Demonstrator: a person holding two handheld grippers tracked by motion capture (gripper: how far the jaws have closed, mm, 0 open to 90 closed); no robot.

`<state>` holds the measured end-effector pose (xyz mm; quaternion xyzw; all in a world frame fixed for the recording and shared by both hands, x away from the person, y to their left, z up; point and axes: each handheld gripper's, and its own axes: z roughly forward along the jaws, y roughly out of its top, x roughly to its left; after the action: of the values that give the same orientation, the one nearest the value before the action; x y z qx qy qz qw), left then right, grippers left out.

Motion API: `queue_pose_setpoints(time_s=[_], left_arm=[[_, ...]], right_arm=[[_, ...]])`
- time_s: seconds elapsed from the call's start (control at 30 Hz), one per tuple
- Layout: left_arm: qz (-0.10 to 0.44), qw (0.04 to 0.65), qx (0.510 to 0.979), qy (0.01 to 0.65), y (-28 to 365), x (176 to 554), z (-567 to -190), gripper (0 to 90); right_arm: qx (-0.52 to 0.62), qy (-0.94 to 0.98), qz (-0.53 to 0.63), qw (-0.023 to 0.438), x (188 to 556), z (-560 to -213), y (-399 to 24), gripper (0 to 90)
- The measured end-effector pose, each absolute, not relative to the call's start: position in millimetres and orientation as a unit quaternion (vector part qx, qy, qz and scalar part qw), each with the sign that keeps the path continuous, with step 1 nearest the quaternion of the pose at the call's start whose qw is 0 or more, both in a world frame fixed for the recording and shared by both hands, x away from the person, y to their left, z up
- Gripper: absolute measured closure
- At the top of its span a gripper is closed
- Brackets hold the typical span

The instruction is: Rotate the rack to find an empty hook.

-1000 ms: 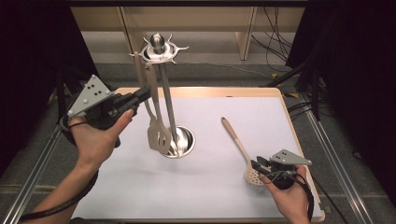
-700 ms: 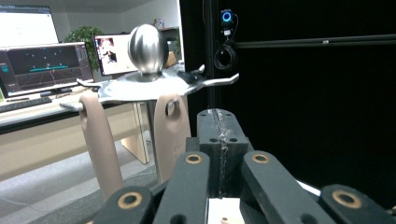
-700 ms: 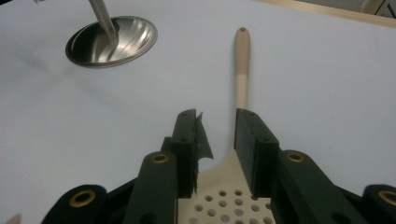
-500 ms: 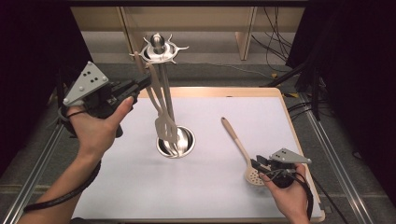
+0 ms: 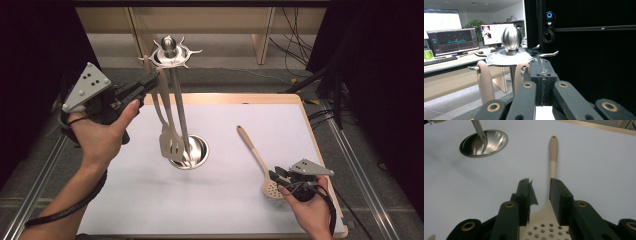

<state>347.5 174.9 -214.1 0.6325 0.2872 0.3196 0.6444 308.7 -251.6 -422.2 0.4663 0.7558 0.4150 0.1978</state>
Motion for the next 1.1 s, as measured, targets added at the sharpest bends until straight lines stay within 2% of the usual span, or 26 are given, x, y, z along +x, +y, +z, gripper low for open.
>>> queue_pose_setpoints(time_s=[0.33,0.5,0.73,1.1], left_arm=[[0.318,0.645,0.634,0.284,168.9,354.2,-212.5,89.6],[0.319,0.644,0.633,0.286,169.0,357.7,-211.9,89.6],[0.326,0.641,0.633,0.288,171.0,357.4,-213.0,89.6],[0.338,0.634,0.628,0.300,179.6,361.3,-212.5,89.6]], right_arm=[[0.451,0.763,0.412,0.214,311.1,-423.7,-255.5,70.4],[0.465,0.757,0.413,0.199,309.1,-422.9,-251.7,70.5],[0.452,0.762,0.411,0.214,310.8,-423.6,-255.0,70.5],[0.452,0.763,0.411,0.211,311.1,-423.8,-254.4,70.5]])
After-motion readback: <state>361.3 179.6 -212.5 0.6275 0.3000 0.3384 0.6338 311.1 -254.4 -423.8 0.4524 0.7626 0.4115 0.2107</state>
